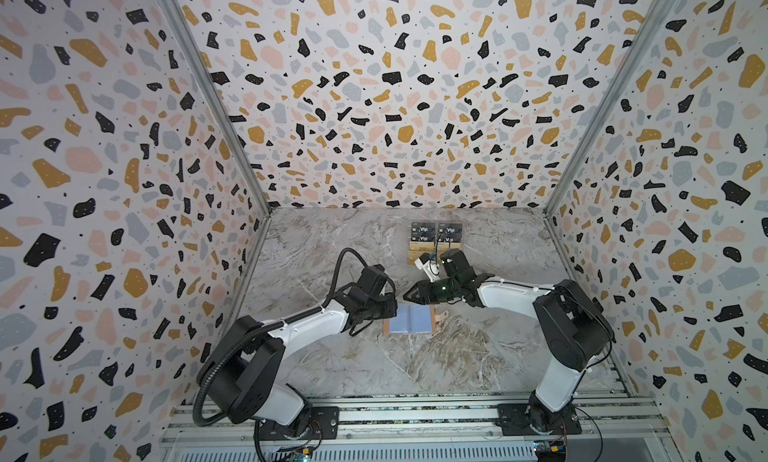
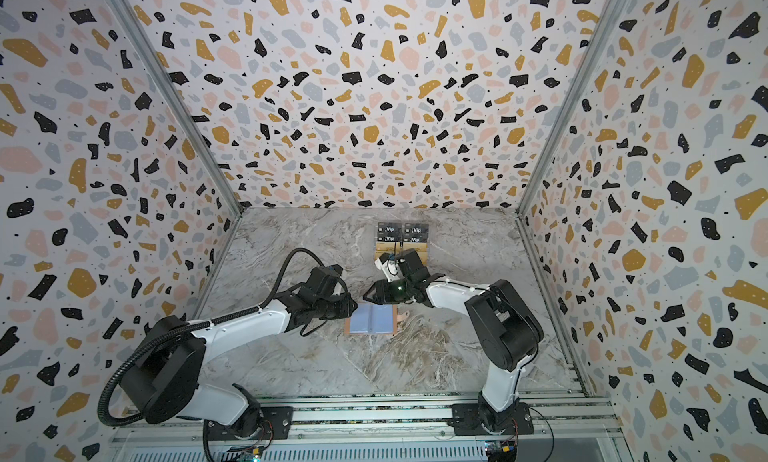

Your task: Put the credit cards into the card holder

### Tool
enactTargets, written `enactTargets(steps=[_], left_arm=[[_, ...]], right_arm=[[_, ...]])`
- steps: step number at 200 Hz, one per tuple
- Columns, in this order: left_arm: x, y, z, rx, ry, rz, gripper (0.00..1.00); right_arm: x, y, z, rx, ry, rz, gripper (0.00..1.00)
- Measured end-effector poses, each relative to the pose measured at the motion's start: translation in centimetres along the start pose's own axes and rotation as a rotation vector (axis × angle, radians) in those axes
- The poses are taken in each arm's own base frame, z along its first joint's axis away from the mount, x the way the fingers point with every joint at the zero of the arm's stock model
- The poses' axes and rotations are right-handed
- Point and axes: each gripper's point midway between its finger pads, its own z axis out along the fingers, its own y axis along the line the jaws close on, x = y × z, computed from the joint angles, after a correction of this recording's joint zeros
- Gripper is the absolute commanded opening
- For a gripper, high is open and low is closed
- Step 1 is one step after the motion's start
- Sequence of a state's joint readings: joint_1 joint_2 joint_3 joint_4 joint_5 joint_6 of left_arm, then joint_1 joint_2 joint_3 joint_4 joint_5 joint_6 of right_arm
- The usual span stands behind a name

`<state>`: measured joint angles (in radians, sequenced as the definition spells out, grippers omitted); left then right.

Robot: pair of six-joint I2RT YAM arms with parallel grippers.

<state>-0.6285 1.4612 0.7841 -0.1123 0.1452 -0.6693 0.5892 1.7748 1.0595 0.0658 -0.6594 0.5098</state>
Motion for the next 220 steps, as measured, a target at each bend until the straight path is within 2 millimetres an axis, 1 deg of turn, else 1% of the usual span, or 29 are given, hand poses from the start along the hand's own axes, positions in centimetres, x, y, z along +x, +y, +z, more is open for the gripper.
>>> enactTargets(steps=[10,19,31,39,54,70,82,97,104,116,138,155,186,220], left_arm=[[-0.6,0.3,-0.4,-0.006,-0.023,-0.007,0.21],[-1.2,0.7,-1.1,-0.011,-0.051,-0.015,0.27],[-2.4,1.3,-2.1,-0.019,-0.099,-0.030,0.35],[-3.2,1.6,-2.8,-0.027,-0.133,-0.040,0.37],[-4.6,2.5,-3.9,-0.046,-0.187,-0.056,0.41],[-5.6,3.5,-4.4,-0.069,-0.222,-0.067,0.42],[-5.9,4.2,-4.5,-0.086,-0.228,-0.073,0.42],[-6.0,4.8,-4.2,-0.099,-0.223,-0.074,0.42],[-5.9,5.1,-4.0,-0.106,-0.216,-0.073,0.42],[-5.8,5.6,-3.6,-0.115,-0.202,-0.072,0.41],[-5.5,6.2,-3.0,-0.123,-0.178,-0.075,0.41],[-5.5,6.5,-3.0,-0.119,-0.172,-0.078,0.41],[-5.7,6.9,-3.1,-0.111,-0.168,-0.084,0.41],[-5.7,7.0,-3.1,-0.103,-0.162,-0.087,0.40]], right_arm=[[-2.0,0.3,-0.6,0.009,-0.029,-0.049,0.62],[-3.7,0.4,-1.2,0.021,-0.056,-0.087,0.62],[-5.7,0.1,-1.9,0.045,-0.081,-0.128,0.62],[-6.9,-0.4,-2.3,0.065,-0.091,-0.150,0.62],[-9.4,-1.7,-2.7,0.116,-0.098,-0.193,0.62],[-12.2,-3.3,-2.9,0.168,-0.091,-0.241,0.63],[-14.2,-4.5,-2.9,0.207,-0.089,-0.280,0.63],[-15.7,-6.1,-2.8,0.250,-0.073,-0.329,0.63],[-16.0,-6.8,-2.8,0.272,-0.063,-0.351,0.63],[-15.9,-8.0,-2.8,0.306,-0.031,-0.387,0.62],[-15.8,-9.2,-2.2,0.342,0.030,-0.456,0.60],[-15.7,-9.5,-1.7,0.351,0.062,-0.509,0.58],[-14.8,-9.6,-0.7,0.361,0.123,-0.575,0.52],[-15.6,-10.0,0.8,0.380,0.139,-0.620,0.50]])
